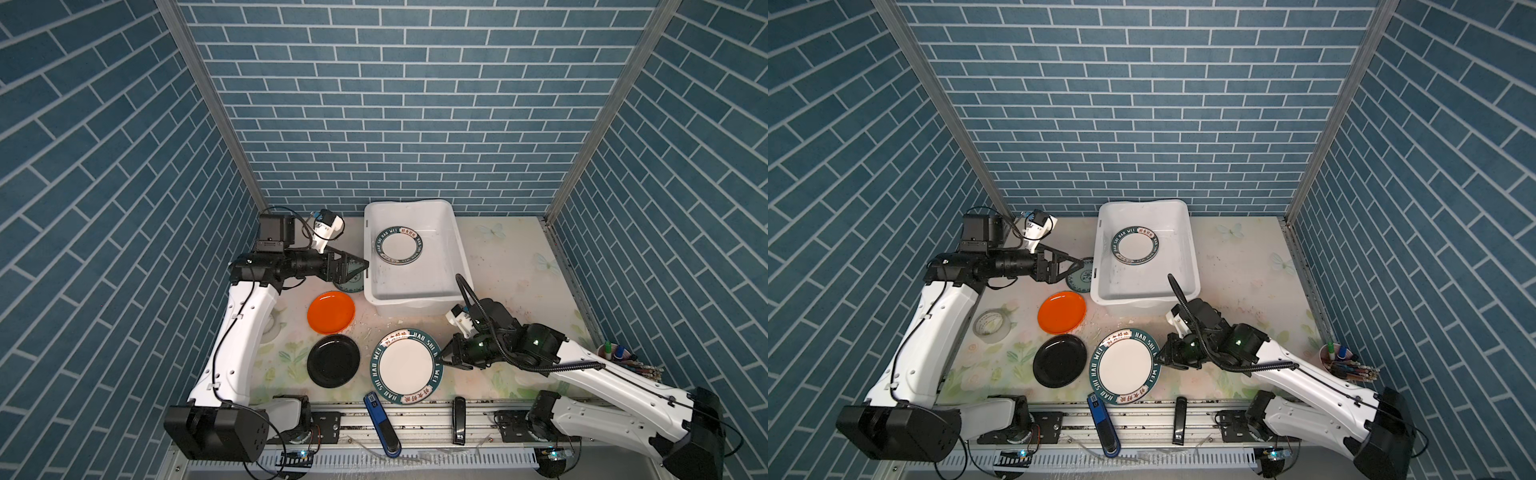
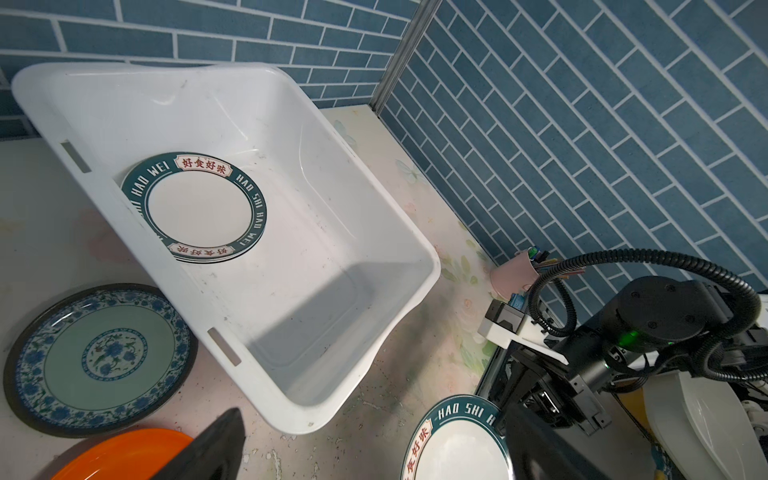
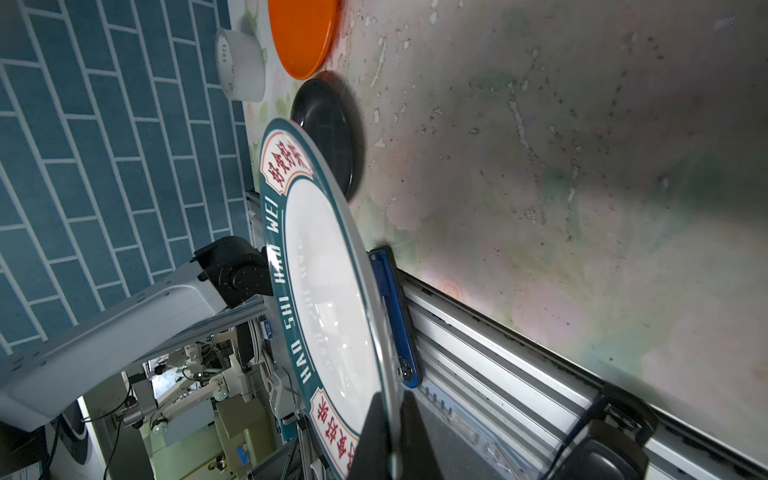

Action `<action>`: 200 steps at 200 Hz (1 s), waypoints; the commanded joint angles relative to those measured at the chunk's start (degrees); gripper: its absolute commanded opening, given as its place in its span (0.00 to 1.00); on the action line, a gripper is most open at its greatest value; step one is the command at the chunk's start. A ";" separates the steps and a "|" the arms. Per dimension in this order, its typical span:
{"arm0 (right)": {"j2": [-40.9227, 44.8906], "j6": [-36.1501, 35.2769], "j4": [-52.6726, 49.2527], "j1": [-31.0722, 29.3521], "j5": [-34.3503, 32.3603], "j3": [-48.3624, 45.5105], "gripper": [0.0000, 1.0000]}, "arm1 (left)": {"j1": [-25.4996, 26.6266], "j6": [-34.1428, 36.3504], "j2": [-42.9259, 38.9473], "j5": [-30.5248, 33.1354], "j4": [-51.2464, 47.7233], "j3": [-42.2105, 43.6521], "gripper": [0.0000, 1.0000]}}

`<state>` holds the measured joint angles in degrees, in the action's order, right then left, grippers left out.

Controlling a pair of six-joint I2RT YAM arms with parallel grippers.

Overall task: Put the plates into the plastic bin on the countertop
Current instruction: 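Lift the green-rimmed plate upright and carry it into the bin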

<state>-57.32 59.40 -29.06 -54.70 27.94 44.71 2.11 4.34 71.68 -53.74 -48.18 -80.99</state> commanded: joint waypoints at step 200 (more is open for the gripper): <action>-45.03 -16.41 11.71 29.47 11.93 46.31 0.00 | -8.95 -4.26 -0.97 -6.07 2.33 -2.49 0.99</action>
<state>-98.80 48.47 -17.43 -25.80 43.66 85.36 -6.63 0.71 70.15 -58.33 -47.18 -83.74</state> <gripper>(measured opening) 0.074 0.988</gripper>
